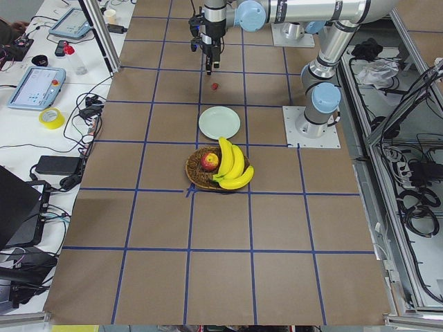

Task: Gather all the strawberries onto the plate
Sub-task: 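Carry the strawberry and release it beside the first one, then move the right gripper back to the last strawberry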

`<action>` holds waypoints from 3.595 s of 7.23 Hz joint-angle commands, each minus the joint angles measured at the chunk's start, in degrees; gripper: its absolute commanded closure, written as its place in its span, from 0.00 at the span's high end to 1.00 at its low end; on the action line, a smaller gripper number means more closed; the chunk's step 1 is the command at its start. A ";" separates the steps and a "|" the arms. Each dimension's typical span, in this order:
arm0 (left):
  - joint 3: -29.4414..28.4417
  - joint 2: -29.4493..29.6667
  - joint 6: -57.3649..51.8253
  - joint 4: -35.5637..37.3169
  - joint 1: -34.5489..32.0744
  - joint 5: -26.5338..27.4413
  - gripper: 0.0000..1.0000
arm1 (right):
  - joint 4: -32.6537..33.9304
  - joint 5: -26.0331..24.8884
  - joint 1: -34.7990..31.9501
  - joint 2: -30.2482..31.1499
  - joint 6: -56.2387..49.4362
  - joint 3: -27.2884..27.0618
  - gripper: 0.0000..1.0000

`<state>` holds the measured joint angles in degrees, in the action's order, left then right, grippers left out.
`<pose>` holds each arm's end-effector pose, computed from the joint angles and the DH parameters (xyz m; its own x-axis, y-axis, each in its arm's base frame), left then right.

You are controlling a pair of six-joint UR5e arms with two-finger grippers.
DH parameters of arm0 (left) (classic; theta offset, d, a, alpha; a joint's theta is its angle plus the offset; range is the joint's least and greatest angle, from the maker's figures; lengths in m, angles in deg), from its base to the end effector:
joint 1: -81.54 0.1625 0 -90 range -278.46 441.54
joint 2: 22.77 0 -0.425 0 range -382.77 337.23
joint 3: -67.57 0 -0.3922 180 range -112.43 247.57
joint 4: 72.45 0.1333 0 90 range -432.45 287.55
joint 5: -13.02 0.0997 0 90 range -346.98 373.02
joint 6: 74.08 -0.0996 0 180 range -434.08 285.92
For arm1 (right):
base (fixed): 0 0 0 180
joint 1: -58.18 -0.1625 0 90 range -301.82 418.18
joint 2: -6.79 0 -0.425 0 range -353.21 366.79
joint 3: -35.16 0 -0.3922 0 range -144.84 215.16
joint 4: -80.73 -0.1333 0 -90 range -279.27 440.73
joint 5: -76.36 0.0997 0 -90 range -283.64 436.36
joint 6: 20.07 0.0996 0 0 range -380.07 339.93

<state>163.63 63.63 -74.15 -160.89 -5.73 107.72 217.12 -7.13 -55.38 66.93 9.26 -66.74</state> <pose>-0.1029 -0.4687 0.4690 -0.9956 -0.0450 -0.0819 -0.0464 0.9988 0.0158 0.3770 -0.5028 0.1793 -0.9860 0.0940 -0.1381 0.0970 0.9952 -0.0150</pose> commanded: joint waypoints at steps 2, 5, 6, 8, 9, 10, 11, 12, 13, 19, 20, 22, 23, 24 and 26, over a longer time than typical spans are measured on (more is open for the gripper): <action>0.00 -0.01 -0.02 -0.06 -0.01 0.31 1.00 | -0.07 0.08 -0.26 -0.46 1.17 0.30 0.98; 0.18 -0.09 -0.11 -0.06 0.08 0.23 1.00 | -0.51 -0.27 0.35 1.11 -1.28 0.56 1.00; 0.18 -0.09 -0.11 -0.06 0.08 0.23 1.00 | -0.77 -0.97 1.49 3.21 -6.08 0.39 1.00; 0.27 0.08 -0.11 0.12 0.08 0.14 1.00 | -6.52 -0.98 7.71 7.52 -11.89 -0.84 1.00; 0.18 -0.09 -0.11 0.03 0.08 0.31 1.00 | -10.49 -0.98 11.92 10.41 -16.71 -1.97 1.00; 0.18 -0.09 -0.19 0.11 0.08 0.40 1.00 | -11.66 -0.98 15.96 13.14 -22.24 -4.42 1.00; 0.27 -0.35 -0.11 0.03 0.08 0.40 1.00 | -11.50 -1.41 20.27 15.25 -28.30 -7.49 1.00; 0.27 -0.44 -0.11 -0.23 0.08 0.58 1.00 | -11.50 -2.38 23.79 17.36 -31.41 -9.35 1.00; 0.27 -0.45 -0.02 -0.15 0.08 0.58 1.00 | -11.50 -5.00 25.04 18.25 -35.27 -10.93 1.00; 0.36 -0.45 -0.02 -0.15 -0.09 0.67 1.00 | -9.83 -9.42 39.53 20.28 -52.76 -16.13 0.99; 0.27 -0.45 -0.02 -0.15 -0.09 0.67 1.00 | -9.74 -9.07 40.51 20.37 -53.67 -17.35 0.99; 0.36 -0.53 -0.02 -0.15 -0.09 0.75 1.00 | -6.34 -9.24 40.61 21.07 -53.24 -21.81 0.96; 0.44 -0.53 -0.02 -0.15 -0.09 0.75 1.00 | -2.22 -9.24 40.87 22.90 -53.15 -26.20 0.97; 0.53 -0.53 -0.02 -0.15 -0.18 0.75 1.00 | 0.43 -9.24 40.96 23.53 -53.50 -28.59 0.98; 0.53 -0.53 -0.02 -0.06 -0.18 0.75 1.00 | 0.72 -8.98 44.54 23.10 -56.82 -29.58 0.98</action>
<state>164.14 63.10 -74.17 -160.98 -5.90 108.47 217.30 -16.30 -12.99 90.11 -45.53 -95.39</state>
